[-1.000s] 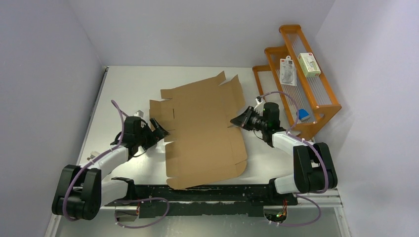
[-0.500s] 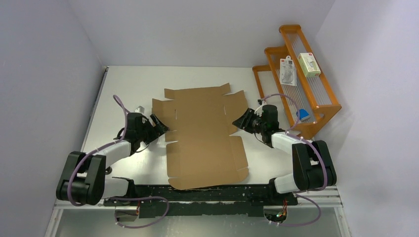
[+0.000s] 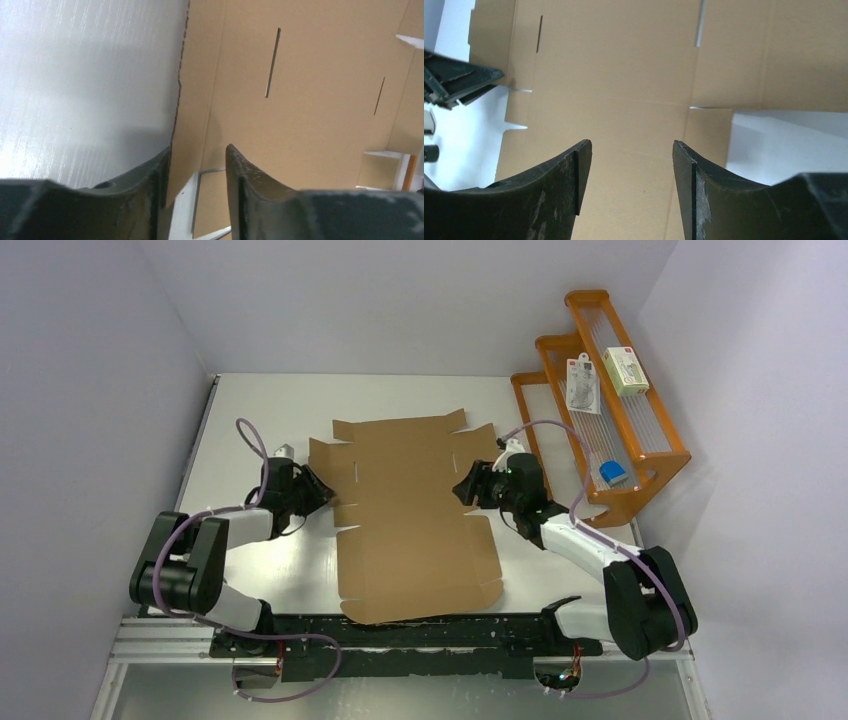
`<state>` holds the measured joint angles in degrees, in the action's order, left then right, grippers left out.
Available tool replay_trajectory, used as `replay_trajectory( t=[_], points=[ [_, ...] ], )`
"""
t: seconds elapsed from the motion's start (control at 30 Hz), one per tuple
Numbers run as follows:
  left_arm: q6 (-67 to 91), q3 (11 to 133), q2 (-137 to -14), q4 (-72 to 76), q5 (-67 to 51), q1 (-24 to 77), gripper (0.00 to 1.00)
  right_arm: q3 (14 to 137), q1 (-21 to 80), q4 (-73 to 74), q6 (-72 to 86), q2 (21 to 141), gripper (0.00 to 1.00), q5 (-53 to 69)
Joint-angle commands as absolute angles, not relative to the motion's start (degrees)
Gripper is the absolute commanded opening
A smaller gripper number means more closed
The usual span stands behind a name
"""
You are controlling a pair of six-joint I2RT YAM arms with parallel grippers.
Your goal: Fold the paper box
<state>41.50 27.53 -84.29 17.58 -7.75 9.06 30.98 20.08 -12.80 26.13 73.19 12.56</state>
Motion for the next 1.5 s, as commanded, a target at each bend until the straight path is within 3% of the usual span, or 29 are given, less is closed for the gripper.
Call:
replay_trajectory(
  t=[0.0, 0.17, 0.7, 0.93, 1.07, 1.3, 1.47],
  points=[
    [40.0, 29.3, -86.6, 19.9, -8.0, 8.6, 0.37, 33.4, 24.7, -13.1, 21.7, 73.7, 0.65, 8.6],
    [40.1, 29.2, -84.0, 19.0, -10.0, 8.6, 0.23, 34.7, 29.3, -16.5, 19.9, 77.2, 0.66, 8.8],
    [38.4, 31.2, -76.1, 11.9, -13.8, 8.6, 0.18, 35.4, 34.1, -25.8, 19.9, 87.9, 0.68, 9.4],
    [36.9, 29.0, -77.1, 11.4, -13.0, 8.6, 0.33, 35.2, 33.8, -23.1, 18.8, 82.7, 0.74, 3.4],
    [36.5, 28.5, -78.4, 12.0, -13.9, 8.6, 0.35, 35.7, 33.8, -23.5, 19.1, 83.2, 0.75, 4.8],
    [35.4, 27.1, -79.6, 12.2, -13.5, 8.7, 0.57, 34.6, 33.8, -26.3, 20.0, 86.1, 0.75, 6.7],
    [36.1, 26.6, -82.4, 14.2, -16.8, 8.8, 0.63, 33.9, 33.8, -27.7, 21.6, 88.1, 0.75, 6.4]
  ],
)
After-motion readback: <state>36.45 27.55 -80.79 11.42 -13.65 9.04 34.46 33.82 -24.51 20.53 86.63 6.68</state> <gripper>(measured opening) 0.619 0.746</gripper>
